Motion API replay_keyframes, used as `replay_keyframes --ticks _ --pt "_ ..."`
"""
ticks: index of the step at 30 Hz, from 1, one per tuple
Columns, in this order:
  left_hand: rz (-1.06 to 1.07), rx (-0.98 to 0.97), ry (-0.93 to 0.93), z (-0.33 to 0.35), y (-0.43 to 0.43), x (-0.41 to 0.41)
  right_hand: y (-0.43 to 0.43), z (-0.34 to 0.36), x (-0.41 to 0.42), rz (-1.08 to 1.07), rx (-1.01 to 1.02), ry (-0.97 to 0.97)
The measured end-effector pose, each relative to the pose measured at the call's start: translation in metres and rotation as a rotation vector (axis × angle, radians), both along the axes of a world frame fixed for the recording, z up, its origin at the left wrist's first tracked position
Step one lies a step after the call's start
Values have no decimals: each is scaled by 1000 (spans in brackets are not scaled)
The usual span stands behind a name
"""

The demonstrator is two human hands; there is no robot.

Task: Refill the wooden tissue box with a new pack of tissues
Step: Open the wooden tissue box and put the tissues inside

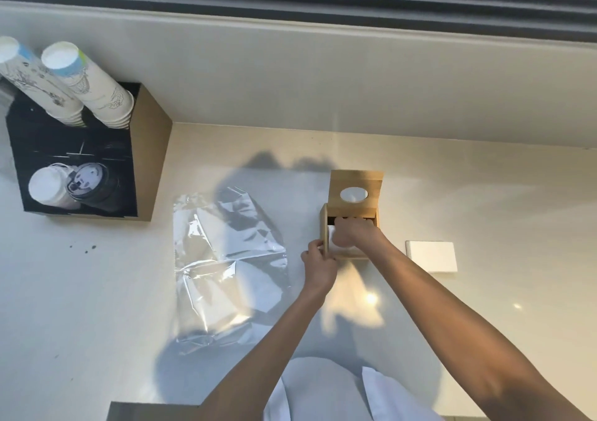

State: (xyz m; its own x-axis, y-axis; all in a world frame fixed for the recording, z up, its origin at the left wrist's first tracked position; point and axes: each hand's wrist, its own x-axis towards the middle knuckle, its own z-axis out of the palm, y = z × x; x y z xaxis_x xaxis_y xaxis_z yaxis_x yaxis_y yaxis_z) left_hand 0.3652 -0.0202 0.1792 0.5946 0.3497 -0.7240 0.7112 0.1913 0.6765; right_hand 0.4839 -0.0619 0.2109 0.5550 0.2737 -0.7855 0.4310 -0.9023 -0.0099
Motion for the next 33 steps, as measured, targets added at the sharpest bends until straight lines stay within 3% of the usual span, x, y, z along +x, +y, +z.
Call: replay_keyframes --ticks 15,23,33 --pt "-4 69 -17 0 -5 -1 -10 -11 -12 5 177 -87" --pt "19 75 -8 2 -9 0 -14 -23 -15 63 135 -116" --pt "54 99 6 -1 -12 -1 -40 -35 -17 145 252 -322"
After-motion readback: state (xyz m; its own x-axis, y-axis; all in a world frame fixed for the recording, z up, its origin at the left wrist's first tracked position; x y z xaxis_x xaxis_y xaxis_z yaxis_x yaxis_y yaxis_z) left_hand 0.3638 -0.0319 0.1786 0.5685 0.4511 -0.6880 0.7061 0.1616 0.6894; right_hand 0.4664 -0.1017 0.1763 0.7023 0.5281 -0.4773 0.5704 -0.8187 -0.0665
